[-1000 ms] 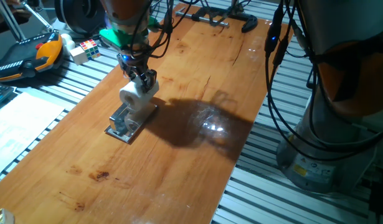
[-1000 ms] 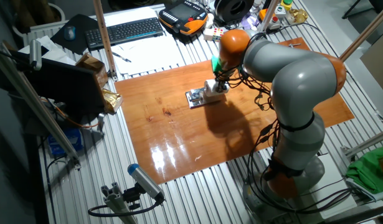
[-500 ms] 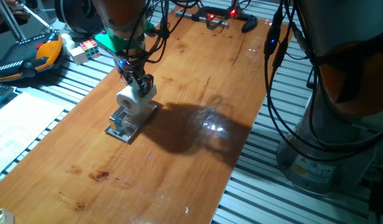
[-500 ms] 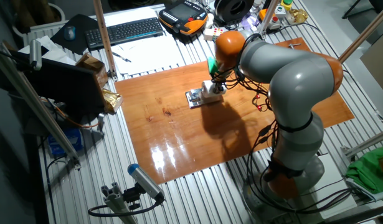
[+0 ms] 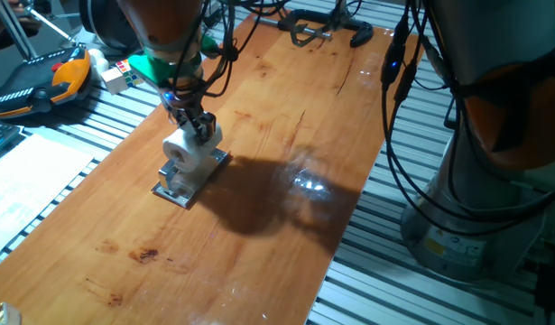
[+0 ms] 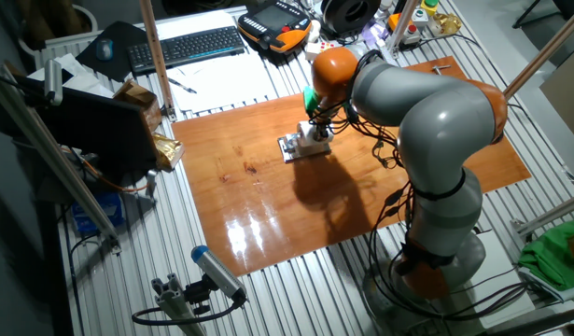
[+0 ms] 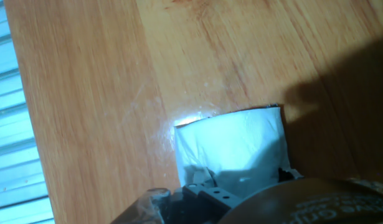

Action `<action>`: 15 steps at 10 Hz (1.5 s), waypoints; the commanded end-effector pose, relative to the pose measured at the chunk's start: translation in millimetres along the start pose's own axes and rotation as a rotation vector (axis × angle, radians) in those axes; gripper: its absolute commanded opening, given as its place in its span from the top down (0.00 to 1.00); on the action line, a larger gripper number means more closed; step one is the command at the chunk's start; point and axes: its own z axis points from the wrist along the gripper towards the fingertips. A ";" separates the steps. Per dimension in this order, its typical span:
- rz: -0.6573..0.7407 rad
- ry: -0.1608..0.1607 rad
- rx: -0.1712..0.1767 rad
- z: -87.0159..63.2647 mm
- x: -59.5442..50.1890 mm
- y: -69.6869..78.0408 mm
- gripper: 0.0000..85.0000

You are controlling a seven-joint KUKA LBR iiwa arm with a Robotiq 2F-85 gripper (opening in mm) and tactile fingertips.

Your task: Put the toilet paper on its holder

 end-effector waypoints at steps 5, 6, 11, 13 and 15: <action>0.009 0.000 -0.002 1.7 8.0 -2.0 0.99; 0.007 -0.002 -0.004 1.9 8.6 -2.1 0.99; 0.013 -0.002 -0.005 1.9 8.9 -2.4 0.99; 0.010 0.003 0.006 1.9 8.7 -2.3 0.99; -0.012 0.013 0.005 1.9 8.7 -2.3 0.99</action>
